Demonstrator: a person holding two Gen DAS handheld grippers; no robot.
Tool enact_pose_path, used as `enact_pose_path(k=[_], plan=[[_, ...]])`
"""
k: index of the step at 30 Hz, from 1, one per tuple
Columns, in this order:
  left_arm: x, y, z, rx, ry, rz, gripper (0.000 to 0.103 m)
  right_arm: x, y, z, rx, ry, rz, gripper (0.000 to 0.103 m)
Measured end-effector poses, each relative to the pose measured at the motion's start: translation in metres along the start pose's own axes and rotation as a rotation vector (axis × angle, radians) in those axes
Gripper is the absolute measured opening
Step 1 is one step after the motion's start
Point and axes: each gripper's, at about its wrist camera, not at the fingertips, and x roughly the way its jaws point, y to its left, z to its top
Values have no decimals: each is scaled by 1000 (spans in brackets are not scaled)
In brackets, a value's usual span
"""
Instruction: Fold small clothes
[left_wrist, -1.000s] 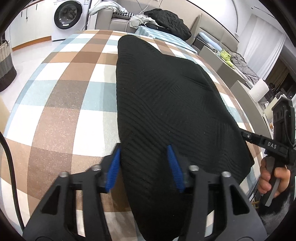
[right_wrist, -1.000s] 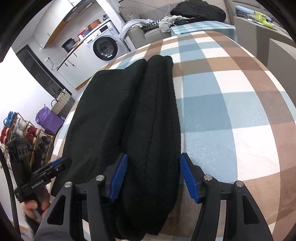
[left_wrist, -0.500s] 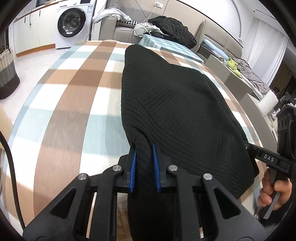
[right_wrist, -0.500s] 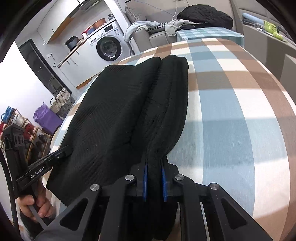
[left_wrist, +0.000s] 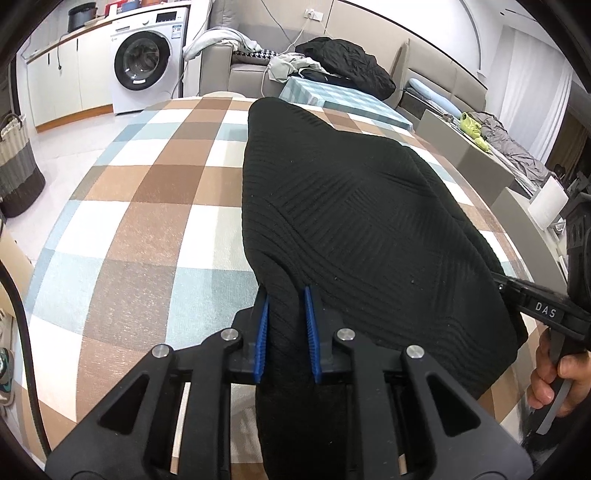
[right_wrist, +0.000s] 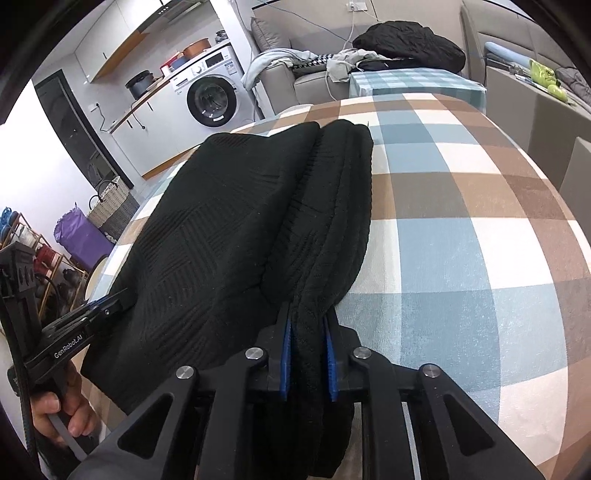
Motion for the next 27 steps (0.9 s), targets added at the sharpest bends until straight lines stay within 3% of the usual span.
enact_pose_path(k=[2,4,5,7,8,9,10,12,16,18,19,27], plan=[[-3,-2,0,14,-8,13,14,-3,1,0,-10,-8,1,29],[-9,-4,-1,30,-19,34,18,-7,0,1,-17,-31,3,50],[-14,-5,-3,35,-25,38,21,-11,1,0,-23,-47,-2,52],[-23,-5,-4,42,-45,29,32,-18,3,0,-43,-66,-5,64],[-28,-6,-4,44,-56,26,44,-22,3,0,-53,-78,-4,68],[-34,-6,-5,45,-73,22,57,-27,4,-1,-60,-92,-2,78],[-41,-6,-5,46,-96,18,64,-31,5,-1,-66,-104,10,89],[-55,-7,-7,57,-136,14,80,-39,7,-2,-76,-122,34,98],[-75,-9,-9,77,-177,26,87,-61,18,-6,-151,-208,42,103],[-84,-9,-12,83,-205,37,101,-71,23,-9,-187,-246,53,103],[-88,-10,-14,85,-220,41,102,-75,25,-10,-200,-259,57,103],[-106,-11,-26,124,-303,74,102,-90,36,-23,-286,-345,56,103]])
